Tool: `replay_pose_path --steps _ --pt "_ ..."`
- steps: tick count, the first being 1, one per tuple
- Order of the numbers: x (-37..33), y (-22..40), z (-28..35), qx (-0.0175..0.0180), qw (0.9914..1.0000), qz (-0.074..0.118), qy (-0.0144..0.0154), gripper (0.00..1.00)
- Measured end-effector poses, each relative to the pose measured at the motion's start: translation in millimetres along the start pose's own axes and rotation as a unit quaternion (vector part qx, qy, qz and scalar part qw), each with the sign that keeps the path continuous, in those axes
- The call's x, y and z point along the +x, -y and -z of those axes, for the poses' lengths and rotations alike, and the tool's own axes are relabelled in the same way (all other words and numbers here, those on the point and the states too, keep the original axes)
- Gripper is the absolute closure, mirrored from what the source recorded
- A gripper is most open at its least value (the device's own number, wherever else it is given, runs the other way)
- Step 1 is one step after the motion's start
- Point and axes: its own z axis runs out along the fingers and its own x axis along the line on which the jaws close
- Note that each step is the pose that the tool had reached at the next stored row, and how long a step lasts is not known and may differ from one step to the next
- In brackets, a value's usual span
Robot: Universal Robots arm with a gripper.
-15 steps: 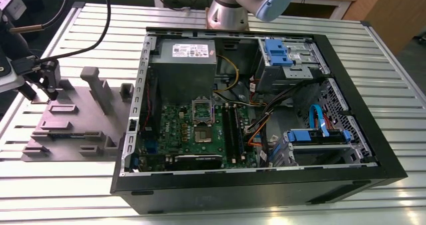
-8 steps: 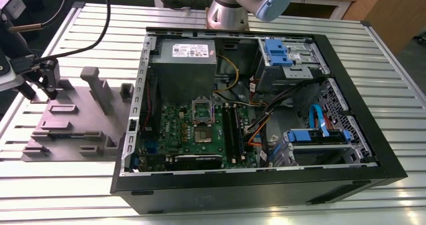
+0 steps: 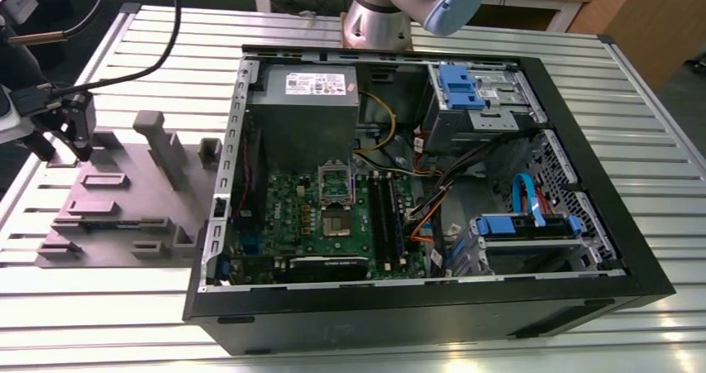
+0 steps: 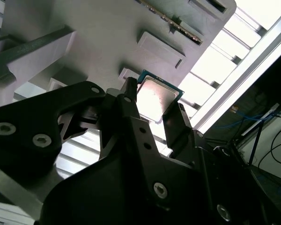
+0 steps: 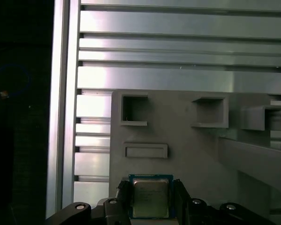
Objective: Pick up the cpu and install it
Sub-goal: 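Pick up the cpu and move it towards the insertion slot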
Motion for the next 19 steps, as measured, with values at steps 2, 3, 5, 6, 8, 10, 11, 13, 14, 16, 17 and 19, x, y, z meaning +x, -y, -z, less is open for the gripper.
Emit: replay_pose_path --steps 2,3,5,6,8,10,11,13,14,16,17,19 --pt "0.0 0.0 0.3 -0.0001 1.0 0.0 0.0002 0.53" --pt "0.0 0.0 1.0 0.0 1.0 0.0 0.0 0.53" --pt "0.0 -0.1 3.1 0.0 1.0 0.0 0.0 0.53" --pt "0.0 -0.2 5.1 0.0 1.0 0.0 0.0 0.53" --pt "-0.1 -0.4 10.5 0.0 1.0 0.0 0.0 0.53" --pt "-0.1 -0.6 17.2 0.0 1.0 0.0 0.0001 0.53" --pt "-0.1 -0.7 21.0 0.0 1.0 0.0 0.0 0.53" --pt "-0.2 -1.0 28.4 0.0 1.0 0.0 0.0 0.53" --pt "-0.2 -1.1 32.4 0.0 1.0 0.0 0.0 0.53" --pt "-0.3 -1.4 40.0 0.0 1.0 0.0 0.0 0.53" --pt "-0.3 -1.5 43.7 0.0 1.0 0.0 0.0 0.53" --pt "-0.4 -1.8 51.2 0.0 1.0 0.0 0.0 0.53"
